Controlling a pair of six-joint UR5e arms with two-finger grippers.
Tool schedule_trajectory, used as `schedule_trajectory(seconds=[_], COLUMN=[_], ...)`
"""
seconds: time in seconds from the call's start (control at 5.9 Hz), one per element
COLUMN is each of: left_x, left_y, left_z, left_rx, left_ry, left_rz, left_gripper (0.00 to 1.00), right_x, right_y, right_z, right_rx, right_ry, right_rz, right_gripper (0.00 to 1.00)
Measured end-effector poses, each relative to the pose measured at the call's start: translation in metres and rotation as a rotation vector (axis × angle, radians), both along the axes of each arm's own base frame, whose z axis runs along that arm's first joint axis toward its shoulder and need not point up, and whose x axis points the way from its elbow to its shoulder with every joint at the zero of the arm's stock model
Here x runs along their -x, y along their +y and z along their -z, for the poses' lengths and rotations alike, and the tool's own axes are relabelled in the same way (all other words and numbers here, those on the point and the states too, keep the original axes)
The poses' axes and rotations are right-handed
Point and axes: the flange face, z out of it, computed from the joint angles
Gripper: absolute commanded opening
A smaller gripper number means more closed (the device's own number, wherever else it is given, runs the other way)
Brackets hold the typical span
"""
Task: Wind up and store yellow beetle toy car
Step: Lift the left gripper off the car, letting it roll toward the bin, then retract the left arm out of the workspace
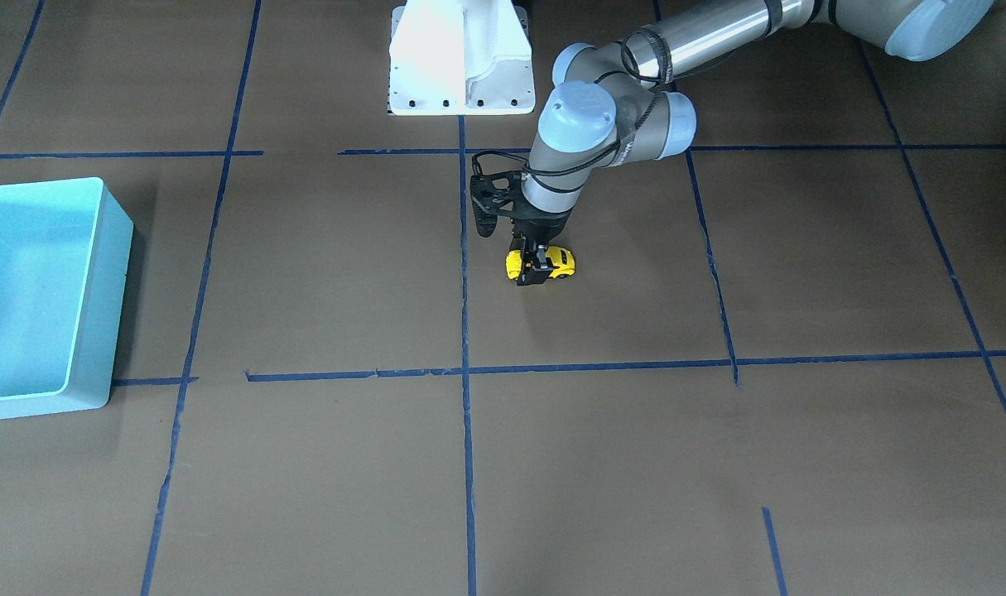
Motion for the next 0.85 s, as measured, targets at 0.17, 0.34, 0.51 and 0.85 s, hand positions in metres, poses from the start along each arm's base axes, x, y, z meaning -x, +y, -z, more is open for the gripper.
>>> schedule_trajectory(seconds=[0.17,0.34,0.51,0.85], left_x=[0.041,0.074,0.095,0.115], left_y=[-0.012,-0.013,-0.005,0.001], left_z=[0.004,0.002,-0.001,-0.001], left_rx=[-0.003,-0.011,-0.037,-0.066], left_ry=[0.038,0.059,0.067,0.07], left_rz=[0.025,0.028,0.018,0.012], left_gripper=[1.0,1.0,1.0,1.0], right_x=[0.0,0.0,0.0,0.0], right_y=[0.0,0.0,0.0,0.0], right_z=[0.0,0.0,0.0,0.0], right_rx=[0.0,0.0,0.0,0.0], right_ry=[0.0,0.001,0.001,0.001], right_rz=[0.0,0.0,0.0,0.0], right_gripper=[1.0,1.0,1.0,1.0])
